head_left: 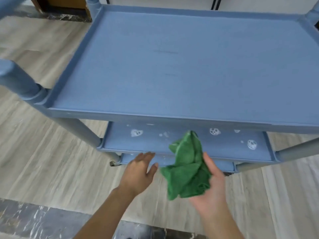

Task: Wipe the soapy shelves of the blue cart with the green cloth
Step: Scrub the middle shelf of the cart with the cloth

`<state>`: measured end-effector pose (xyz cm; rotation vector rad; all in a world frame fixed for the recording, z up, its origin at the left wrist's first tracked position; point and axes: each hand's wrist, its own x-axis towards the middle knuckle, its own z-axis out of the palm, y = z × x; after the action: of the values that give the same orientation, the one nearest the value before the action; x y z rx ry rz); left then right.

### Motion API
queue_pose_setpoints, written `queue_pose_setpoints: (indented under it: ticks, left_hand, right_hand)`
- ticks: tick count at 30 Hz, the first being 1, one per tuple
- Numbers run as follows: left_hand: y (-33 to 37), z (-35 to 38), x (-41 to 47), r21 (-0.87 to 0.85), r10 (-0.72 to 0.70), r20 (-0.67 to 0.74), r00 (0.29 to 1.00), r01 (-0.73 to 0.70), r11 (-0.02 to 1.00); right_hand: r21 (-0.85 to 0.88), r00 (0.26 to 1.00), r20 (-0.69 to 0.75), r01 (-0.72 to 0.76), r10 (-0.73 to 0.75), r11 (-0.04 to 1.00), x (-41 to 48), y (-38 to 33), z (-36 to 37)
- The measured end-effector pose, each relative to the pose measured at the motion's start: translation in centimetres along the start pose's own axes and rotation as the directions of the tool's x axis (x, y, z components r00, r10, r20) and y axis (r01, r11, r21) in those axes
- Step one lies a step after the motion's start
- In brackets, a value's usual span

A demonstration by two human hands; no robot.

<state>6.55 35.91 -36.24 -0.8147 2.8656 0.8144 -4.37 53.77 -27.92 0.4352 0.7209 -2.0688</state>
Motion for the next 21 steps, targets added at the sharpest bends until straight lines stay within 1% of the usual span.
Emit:
queue_pose_setpoints:
  ticks: [1,2,3,4,5,6,8,10,11,12,13,14,15,16,17,18,19,20,21]
  left_hand:
    - [1.3,1.3,0.8,-0.002,-0.015,-0.021,1.000,0.015,1.000]
    - [2.6,1.3,3.0,0.057,-0.024,-0.055,0.998,0.027,0.998]
    - [3.6,2.8,4.8,0.089,0.021,-0.059,0.998,-0.016,0.996]
    - [4.3,4.7,5.6,0.130,0.015,-0.010,1.000,-0.014,0.991]
    - [4.8,5.7,6.5,0.177,0.035,-0.028,0.999,-0.029,0.984]
    - [5.2,7.5,7.9,0.205,0.045,-0.028,0.999,-0.039,0.978]
    - [6.9,10.0,10.1,0.281,0.084,-0.044,0.995,-0.069,0.957]
    - [8.5,12.5,11.9,0.296,0.144,-0.074,0.987,-0.116,0.948]
    - [9.2,13.7,12.9,0.294,0.162,-0.068,0.984,-0.135,0.946]
    - [9.9,14.6,14.0,0.300,0.182,-0.076,0.980,-0.151,0.942]
    - [10.4,15.6,15.2,0.312,0.222,-0.092,0.971,-0.184,0.932]
    - [10.8,16.4,16.3,0.325,0.255,-0.109,0.961,-0.208,0.923]
    - [11.1,17.1,17.3,0.340,0.283,-0.110,0.953,-0.231,0.912]
    - [11.5,17.9,18.3,0.352,0.302,-0.106,0.947,-0.248,0.902]
    - [11.6,18.7,18.9,0.362,0.320,-0.114,0.941,-0.260,0.895]
    - [11.9,19.7,19.5,0.374,0.351,-0.128,0.928,-0.283,0.883]
    - [12.0,20.4,20.0,0.392,0.364,-0.130,0.922,-0.289,0.873]
    - [12.1,20.8,20.3,0.404,0.370,-0.136,0.919,-0.289,0.868]
    - [12.4,21.4,20.6,0.414,0.381,-0.151,0.912,-0.292,0.862]
  right_hand:
    - [0.011,0.999,0.012,0.044,-0.044,0.999,0.6,-2.4,-2.0]
    - [-0.038,0.996,-0.031,0.082,-0.083,0.996,0.9,-5.2,-4.0]
    - [-0.070,0.992,-0.065,0.105,-0.110,0.992,1.7,-8.2,-6.4]
    - [-0.120,0.984,-0.109,0.130,-0.144,0.984,2.5,-10.7,-8.4]
    - [-0.170,0.972,-0.144,0.162,-0.187,0.972,3.5,-13.0,-10.1]
    - [-0.230,0.961,-0.140,0.204,-0.240,0.952,4.5,-15.3,-11.8]
    - [-0.412,0.917,-0.164,0.270,-0.363,0.870,6.7,-19.9,-13.8]
    - [-0.588,0.860,-0.145,0.324,-0.490,0.742,8.9,-24.1,-15.4]
    - [-0.671,0.828,-0.106,0.349,-0.551,0.654,9.8,-26.0,-16.1]
    - [-0.779,0.795,-0.061,0.340,-0.604,0.526,10.9,-27.6,-17.3]
    - [-0.899,0.750,-0.018,0.278,-0.661,0.340,12.1,-28.8,-18.7]
    - [-0.982,0.721,0.037,0.155,-0.691,0.109,13.0,-29.4,-19.8]
    - [-0.996,0.705,0.072,0.008,-0.705,-0.093,13.9,-29.6,-20.8]
    - [-0.962,0.720,0.101,-0.104,-0.687,-0.251,14.8,-29.6,-22.2]
    - [-0.898,0.763,0.121,-0.189,-0.635,-0.398,15.7,-29.3,-23.5]
    - [-0.803,0.795,0.166,-0.235,-0.584,-0.548,16.4,-28.9,-24.9]
    - [-0.677,0.808,0.248,-0.250,-0.535,-0.692,17.1,-28.6,-26.1]
    - [-0.554,0.801,0.335,-0.259,-0.497,-0.791,17.7,-28.4,-27.0]
    - [-0.487,0.765,0.407,-0.280,-0.499,-0.827,18.0,-28.4,-27.8]
